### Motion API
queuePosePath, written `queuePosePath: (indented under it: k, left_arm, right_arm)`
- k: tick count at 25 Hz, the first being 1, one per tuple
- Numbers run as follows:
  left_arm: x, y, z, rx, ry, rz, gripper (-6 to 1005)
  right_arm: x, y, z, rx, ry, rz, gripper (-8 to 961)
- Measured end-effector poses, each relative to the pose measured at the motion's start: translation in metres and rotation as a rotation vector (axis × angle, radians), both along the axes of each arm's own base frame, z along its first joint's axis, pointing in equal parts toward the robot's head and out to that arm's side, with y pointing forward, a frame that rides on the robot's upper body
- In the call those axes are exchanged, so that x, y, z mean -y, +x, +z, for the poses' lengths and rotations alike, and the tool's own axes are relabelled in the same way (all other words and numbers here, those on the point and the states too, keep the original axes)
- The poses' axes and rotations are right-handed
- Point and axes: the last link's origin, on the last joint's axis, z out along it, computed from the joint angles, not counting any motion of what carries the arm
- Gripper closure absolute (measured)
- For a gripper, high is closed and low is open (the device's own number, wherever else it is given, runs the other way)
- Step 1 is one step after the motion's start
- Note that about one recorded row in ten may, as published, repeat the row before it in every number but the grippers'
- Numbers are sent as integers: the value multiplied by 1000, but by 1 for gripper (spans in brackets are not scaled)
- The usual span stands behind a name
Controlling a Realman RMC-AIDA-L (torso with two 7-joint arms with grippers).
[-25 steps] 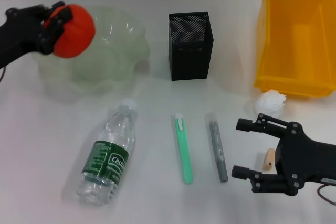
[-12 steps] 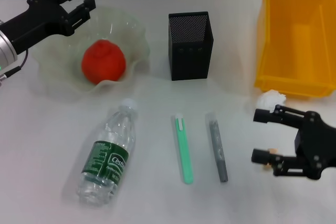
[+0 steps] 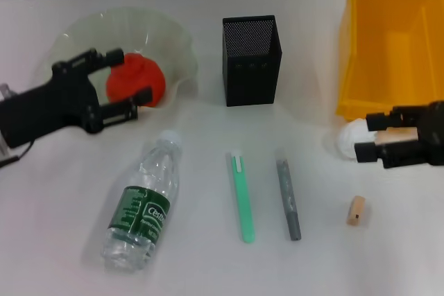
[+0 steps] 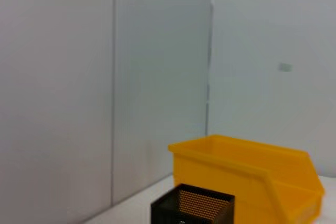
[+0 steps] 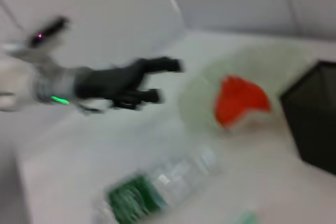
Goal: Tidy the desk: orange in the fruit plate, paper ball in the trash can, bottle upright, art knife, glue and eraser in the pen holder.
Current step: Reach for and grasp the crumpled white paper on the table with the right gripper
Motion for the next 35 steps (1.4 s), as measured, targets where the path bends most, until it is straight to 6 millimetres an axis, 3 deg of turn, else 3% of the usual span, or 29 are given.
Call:
queuePosePath:
  k: [2,3,5,12,18,28,35]
  left_arm:
    - [7,-4,-2,2,-3,1,162]
    - [10,-7,-2,2,1,9,162]
    - [11,-8,-2,1,2,11,162]
    - [16,-11,-6,-4,-19,12,162]
    - [20,-13,-10,-13,-20,2,162]
    - [20,-14,-11,-28,-13,-10,162]
    - [22,-14,-13,-42,-27,-19,161]
  right_arm:
    - [-10,-17,3,109,-13,-67,128]
    - [-21,-35,3,223,-26,-142,134]
    - [-27,-46,0,311,-29,-202,147]
    - [-40,-60,-18,524,-31,-294,193]
    - [-44,-55,-26,653,-11,-384,195]
    - [-60,-36,-40,633,35,-469,194]
    - [-66,-33,-55,632,36,-463,197]
